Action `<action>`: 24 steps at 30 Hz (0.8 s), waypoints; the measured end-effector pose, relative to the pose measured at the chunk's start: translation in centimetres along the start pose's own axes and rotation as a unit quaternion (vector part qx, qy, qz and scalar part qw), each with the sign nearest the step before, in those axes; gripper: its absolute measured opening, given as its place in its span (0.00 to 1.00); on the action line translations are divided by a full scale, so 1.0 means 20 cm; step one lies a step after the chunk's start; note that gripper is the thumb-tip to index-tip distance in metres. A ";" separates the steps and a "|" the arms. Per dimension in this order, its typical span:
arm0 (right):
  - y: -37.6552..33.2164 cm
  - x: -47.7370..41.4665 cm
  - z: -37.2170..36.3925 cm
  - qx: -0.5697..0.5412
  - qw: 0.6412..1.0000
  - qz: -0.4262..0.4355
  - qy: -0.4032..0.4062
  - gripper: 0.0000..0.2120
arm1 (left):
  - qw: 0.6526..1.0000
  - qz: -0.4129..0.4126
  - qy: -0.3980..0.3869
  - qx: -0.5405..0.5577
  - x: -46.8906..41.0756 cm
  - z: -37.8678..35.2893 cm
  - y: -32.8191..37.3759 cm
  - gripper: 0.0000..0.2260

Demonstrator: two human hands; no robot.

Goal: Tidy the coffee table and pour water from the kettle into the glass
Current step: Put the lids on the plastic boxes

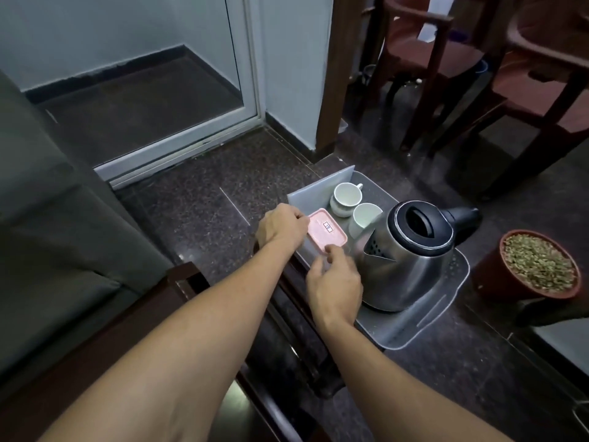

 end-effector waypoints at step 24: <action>0.08 -0.11 -0.21 0.041 0.993 -0.047 -0.104 0.15 | 0.989 -0.005 -0.042 -0.143 -0.17 -0.22 0.11 0.07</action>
Point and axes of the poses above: each hand's wrist, its own x-axis away from the middle knuckle, its own z-axis out of the back of the hand, y = z × x, the point moved 10 cm from there along -x, towards the middle knuckle, and after that the axes turned 6 degrees about y, right-handed, at the moved point
